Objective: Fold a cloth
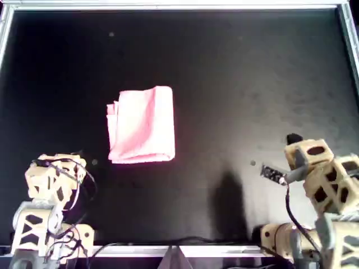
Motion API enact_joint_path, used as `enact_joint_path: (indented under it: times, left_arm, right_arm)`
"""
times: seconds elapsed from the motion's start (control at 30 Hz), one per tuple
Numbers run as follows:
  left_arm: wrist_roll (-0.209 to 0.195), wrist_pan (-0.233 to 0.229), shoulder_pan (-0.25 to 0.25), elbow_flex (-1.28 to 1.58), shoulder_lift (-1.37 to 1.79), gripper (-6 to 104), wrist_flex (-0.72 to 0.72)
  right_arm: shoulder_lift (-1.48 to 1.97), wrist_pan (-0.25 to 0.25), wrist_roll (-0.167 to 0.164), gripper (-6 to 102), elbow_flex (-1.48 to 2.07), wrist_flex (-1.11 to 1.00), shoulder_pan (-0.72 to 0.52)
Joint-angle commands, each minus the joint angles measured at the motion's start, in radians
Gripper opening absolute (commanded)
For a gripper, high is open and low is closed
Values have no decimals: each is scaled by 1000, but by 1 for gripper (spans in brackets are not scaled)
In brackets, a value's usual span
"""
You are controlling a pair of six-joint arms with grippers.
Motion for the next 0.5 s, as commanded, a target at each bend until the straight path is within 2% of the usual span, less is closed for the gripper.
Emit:
enact_joint_path:
  times: [0.0,0.23,0.47]
  left_arm:
    - [-5,5,12,-32,18,60,-9]
    - [-5,5,12,-32,18,60,-12]
    - [-5,5,28,-6,25,60,-8]
  right_arm:
    - [49,3,2,1,77,-94,-23]
    - [49,5,2,2,282,-259,-26]
    - [54,5,2,1,552,-529,-28]
